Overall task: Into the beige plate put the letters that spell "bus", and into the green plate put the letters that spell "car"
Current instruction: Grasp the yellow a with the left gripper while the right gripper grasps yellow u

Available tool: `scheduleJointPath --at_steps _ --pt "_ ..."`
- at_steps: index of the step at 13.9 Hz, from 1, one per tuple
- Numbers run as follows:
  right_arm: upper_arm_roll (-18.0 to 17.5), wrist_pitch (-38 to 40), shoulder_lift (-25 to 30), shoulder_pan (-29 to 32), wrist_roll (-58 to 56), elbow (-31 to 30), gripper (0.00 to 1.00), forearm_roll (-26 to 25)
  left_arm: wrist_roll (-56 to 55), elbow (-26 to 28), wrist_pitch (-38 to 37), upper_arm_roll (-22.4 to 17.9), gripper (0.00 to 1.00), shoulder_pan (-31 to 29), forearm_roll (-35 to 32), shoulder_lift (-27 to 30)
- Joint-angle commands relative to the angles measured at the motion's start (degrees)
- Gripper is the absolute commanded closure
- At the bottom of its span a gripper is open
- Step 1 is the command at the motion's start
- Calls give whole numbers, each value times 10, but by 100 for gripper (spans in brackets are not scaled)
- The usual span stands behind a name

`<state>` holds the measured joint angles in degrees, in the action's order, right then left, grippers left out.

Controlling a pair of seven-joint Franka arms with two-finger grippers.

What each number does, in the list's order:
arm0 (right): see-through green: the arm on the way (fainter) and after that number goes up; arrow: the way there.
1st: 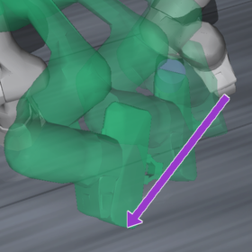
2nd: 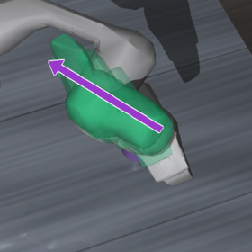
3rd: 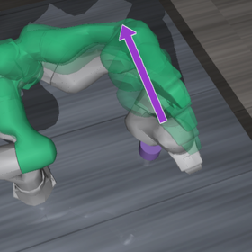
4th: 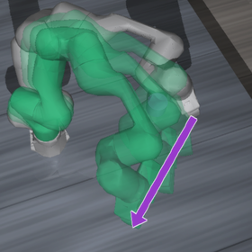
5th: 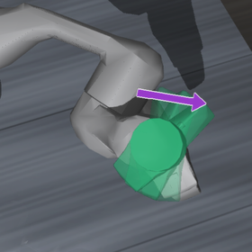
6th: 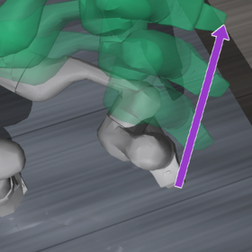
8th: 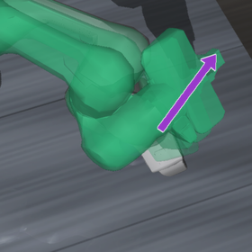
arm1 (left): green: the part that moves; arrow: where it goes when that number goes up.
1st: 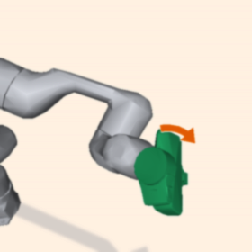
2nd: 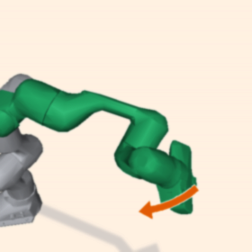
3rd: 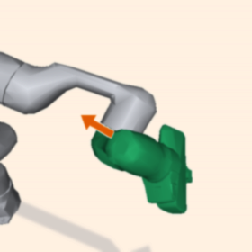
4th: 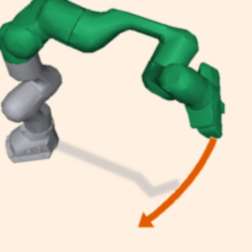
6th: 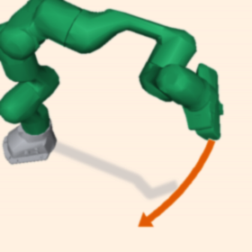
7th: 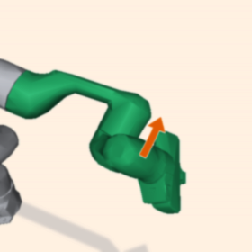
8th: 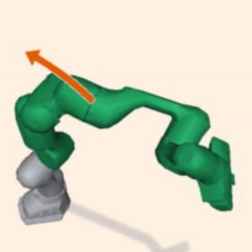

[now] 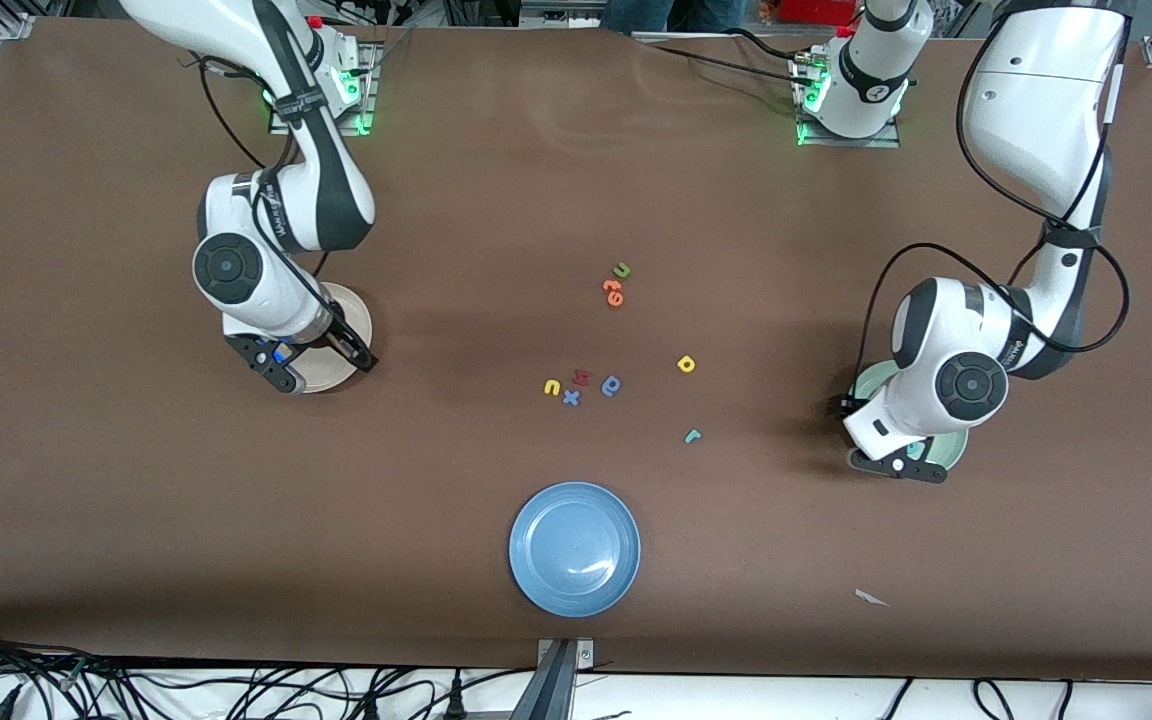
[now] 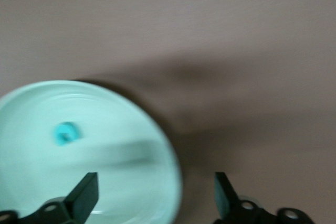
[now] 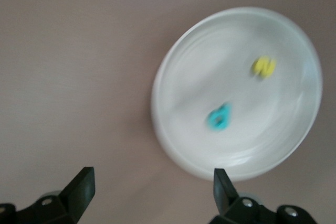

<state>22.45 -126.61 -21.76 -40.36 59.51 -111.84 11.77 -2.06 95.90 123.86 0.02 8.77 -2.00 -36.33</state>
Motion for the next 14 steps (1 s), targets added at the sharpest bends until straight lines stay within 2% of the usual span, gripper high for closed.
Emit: scheduleJointPath --at_steps 1,2,4,7,9,11,14 --pt "1 9 -49 -37 121 71 0 17 -91 -2 9 25 0 27 35 1" --pt "1 1 -70 -53 169 93 0 20 -139 3 16 44 0 33 36 4" --pt "0 -11 -131 -70 342 167 0 19 -215 18 36 76 0 38 31 8" --pt "1 -25 -215 -118 478 242 2 23 -308 100 140 84 0 80 28 28" --pt "-1 -73 -252 -130 579 273 3 25 -350 124 188 84 0 104 28 26" --pt "-21 -88 -264 -127 626 291 6 34 -380 126 191 83 0 121 27 24" --pt "-36 -89 -280 -129 640 298 12 65 -425 128 191 83 9 136 -4 19"
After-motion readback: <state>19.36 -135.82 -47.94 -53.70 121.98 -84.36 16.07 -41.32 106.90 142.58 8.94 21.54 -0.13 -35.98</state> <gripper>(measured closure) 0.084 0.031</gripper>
